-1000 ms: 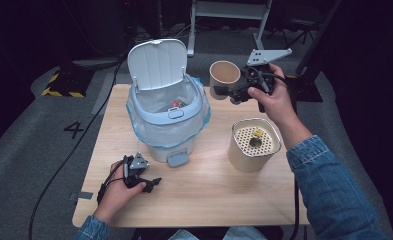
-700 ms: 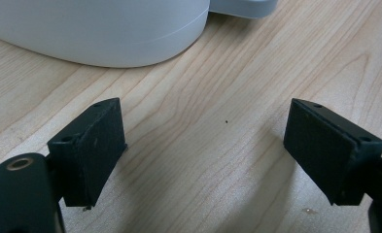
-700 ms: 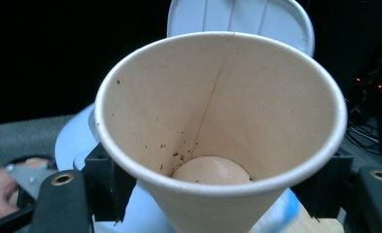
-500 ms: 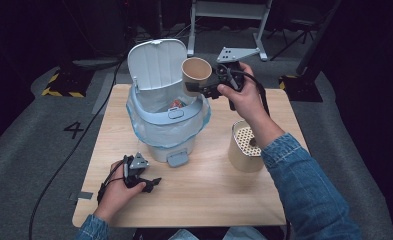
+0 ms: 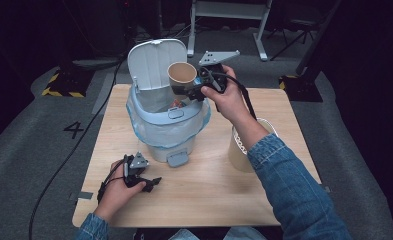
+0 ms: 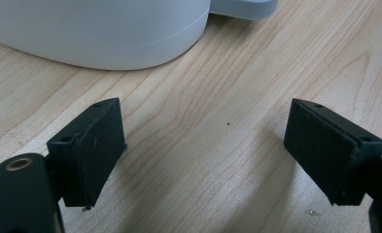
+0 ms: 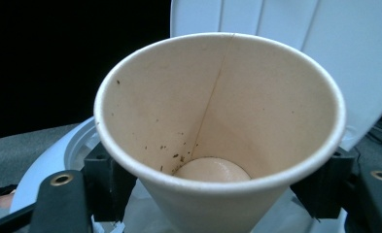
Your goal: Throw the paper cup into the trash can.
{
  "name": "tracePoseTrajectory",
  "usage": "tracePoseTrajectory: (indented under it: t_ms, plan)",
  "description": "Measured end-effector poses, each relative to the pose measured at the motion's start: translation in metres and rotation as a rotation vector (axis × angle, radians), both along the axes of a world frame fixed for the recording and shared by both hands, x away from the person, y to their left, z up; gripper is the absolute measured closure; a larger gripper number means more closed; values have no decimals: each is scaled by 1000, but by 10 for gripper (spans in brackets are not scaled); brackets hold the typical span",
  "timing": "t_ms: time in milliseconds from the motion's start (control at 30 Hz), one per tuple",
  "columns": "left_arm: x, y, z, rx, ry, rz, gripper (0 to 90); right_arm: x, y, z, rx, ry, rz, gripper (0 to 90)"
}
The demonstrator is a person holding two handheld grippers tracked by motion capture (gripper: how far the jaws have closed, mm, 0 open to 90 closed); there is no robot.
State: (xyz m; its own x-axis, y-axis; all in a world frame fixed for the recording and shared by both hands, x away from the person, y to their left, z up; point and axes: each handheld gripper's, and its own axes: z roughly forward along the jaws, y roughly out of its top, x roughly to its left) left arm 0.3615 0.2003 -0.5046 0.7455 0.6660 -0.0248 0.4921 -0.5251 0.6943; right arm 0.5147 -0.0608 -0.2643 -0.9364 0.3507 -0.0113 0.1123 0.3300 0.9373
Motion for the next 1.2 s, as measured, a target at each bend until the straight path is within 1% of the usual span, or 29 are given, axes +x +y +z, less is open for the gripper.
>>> tracePoseTrajectory:
  t_ms: [100,167,267,300,333,367,400,433,467,533,600,700,800,867,900,967,1133,1200]
  plan:
    - [0,0,0,0,0,-2,152,1,6,-4,-30,14,-1,276]
    - [0,0,0,0,0,-2,152,1,8,-5,-36,17,2,275]
    - [0,0,0,0,0,-3,152,1,15,-8,-78,33,21,271]
    - [0,0,0,1,0,-4,152,0,18,-9,-93,33,22,244]
    - [0,0,0,1,0,-4,152,0,18,-9,-93,33,22,244]
    - [0,0,0,0,0,-4,152,0,19,-10,-97,36,22,213]
    - [0,0,0,0,0,-3,152,0,22,-11,-108,39,18,159]
    - [0,0,0,0,0,-4,152,0,24,-13,-114,21,10,146]
    - [0,0,0,1,0,-3,153,-2,25,-14,-108,8,-6,167]
    - [1,0,0,0,0,-4,152,-4,27,-13,-80,3,-37,160]
    - [1,0,0,1,-1,-5,152,-7,26,-10,-73,-23,-26,159]
    - [1,0,0,5,-5,-7,152,-10,21,-4,-61,-49,-31,158]
    - [1,0,0,7,-2,-3,152,-12,12,3,-53,-49,-24,158]
    - [1,0,0,4,0,-8,152,-14,4,7,-69,-57,-23,158]
    - [1,0,0,4,0,-7,152,-16,-4,10,-69,-60,-29,159]
    - [1,0,0,4,0,-6,152,-16,-7,12,-71,-60,-29,159]
    - [1,1,0,6,-4,-8,153,-24,-31,20,-106,-64,-30,162]
    - [1,1,0,8,-3,-3,153,-27,-41,23,-105,-73,-46,162]
